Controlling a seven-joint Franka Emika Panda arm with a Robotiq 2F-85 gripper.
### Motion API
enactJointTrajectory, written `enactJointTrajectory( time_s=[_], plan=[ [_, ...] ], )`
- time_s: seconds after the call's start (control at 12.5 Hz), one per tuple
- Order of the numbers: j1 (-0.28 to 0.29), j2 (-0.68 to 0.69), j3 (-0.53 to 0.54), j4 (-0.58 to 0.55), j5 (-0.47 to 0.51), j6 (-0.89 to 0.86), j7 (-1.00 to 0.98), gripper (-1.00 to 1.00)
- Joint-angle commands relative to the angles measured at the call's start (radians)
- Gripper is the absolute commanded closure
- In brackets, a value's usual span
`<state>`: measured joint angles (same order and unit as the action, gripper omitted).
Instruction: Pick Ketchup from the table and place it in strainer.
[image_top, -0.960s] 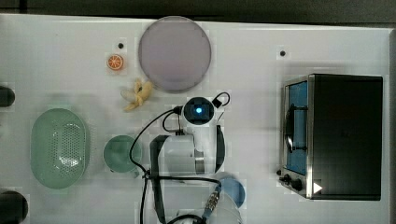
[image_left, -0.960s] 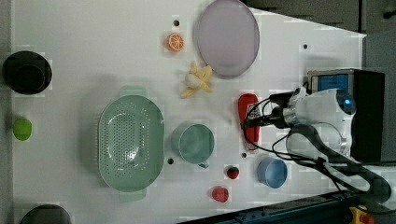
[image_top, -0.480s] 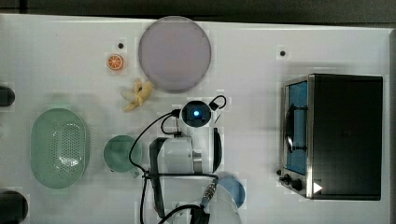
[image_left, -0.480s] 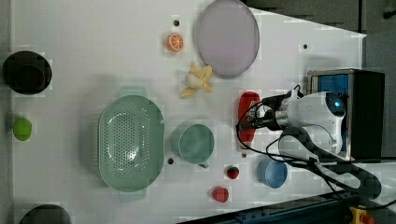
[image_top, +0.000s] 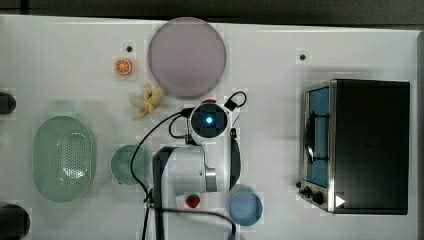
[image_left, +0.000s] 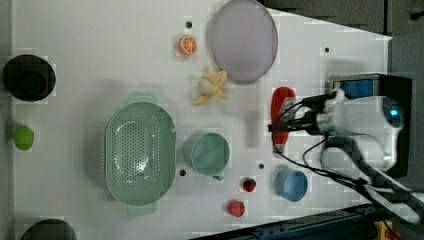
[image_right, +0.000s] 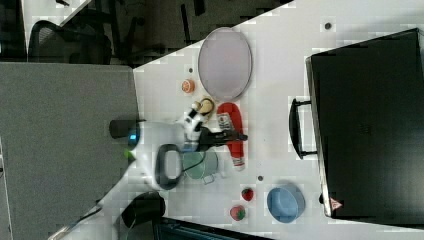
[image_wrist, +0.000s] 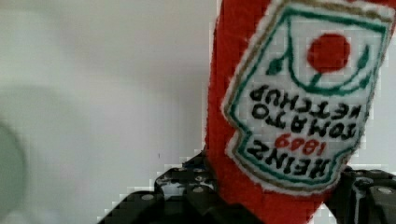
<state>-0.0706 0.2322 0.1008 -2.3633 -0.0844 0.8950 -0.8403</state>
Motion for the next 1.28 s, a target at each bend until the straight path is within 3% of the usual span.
enactJointTrajectory(
  time_s=[0.08,0.48,0.8,1.04,1.28],
  plan=[
    [0.014,-0.210,0.020,0.056,0.005,-0.173,-0.008,-0.26],
    [0.059,-0.329,0.144,0.184,0.138,-0.423,0.055,-0.26],
    [0.108,-0.296,0.291,0.225,0.184,-0.420,0.379,-0.26],
    [0.135,-0.211,0.405,0.226,0.184,-0.334,0.592,-0.26],
    [0.155,-0.071,0.482,0.226,0.184,-0.101,0.730,-0.26]
  ],
)
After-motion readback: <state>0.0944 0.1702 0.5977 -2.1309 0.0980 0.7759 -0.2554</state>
